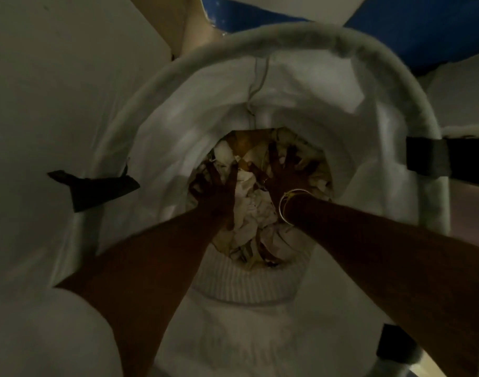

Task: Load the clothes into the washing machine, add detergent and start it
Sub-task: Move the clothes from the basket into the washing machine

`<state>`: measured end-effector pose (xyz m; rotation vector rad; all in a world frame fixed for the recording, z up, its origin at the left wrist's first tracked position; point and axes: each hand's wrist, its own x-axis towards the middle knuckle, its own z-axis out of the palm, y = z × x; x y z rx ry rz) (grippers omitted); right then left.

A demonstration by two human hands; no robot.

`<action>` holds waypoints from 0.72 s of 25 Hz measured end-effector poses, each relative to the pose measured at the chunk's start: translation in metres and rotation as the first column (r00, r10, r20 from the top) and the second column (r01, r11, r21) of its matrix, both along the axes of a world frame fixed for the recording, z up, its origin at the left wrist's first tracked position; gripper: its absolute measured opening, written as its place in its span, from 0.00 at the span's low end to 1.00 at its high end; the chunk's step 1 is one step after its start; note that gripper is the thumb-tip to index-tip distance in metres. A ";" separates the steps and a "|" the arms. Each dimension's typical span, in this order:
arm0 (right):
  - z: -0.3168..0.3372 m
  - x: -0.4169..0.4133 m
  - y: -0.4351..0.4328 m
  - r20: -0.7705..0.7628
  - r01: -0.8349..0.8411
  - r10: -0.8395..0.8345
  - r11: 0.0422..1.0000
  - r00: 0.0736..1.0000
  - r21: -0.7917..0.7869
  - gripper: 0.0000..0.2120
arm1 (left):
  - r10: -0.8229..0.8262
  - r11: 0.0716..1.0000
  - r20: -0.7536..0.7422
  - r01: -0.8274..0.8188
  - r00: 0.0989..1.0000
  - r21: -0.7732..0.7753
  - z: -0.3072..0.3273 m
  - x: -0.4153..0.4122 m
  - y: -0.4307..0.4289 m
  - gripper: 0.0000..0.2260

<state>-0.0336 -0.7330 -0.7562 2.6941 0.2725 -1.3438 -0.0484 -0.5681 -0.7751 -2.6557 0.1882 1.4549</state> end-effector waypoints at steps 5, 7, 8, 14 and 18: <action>-0.019 0.006 -0.003 -0.010 -0.055 0.056 0.998 0.998 0.041 0.30 | -0.105 0.994 0.147 0.108 0.984 -0.013 -0.018 -0.003 0.012 0.40; -0.006 0.018 -0.003 -0.048 0.083 -0.080 0.995 0.996 0.050 0.27 | -0.207 0.973 0.110 0.216 0.972 -0.082 -0.017 0.004 0.025 0.33; 0.004 0.021 -0.003 -0.024 0.129 -0.128 0.990 0.992 0.064 0.29 | -0.269 0.953 0.068 0.276 0.961 -0.125 -0.012 0.007 0.031 0.30; 0.086 0.024 0.004 -0.051 0.064 -0.062 0.997 0.997 0.051 0.16 | -0.370 0.904 0.036 0.368 0.928 -0.217 0.074 0.025 0.034 0.21; 0.146 0.013 0.011 -0.023 0.207 -0.206 0.976 0.978 0.061 0.16 | -0.195 0.954 0.068 0.205 0.979 -0.220 0.154 0.040 0.027 0.20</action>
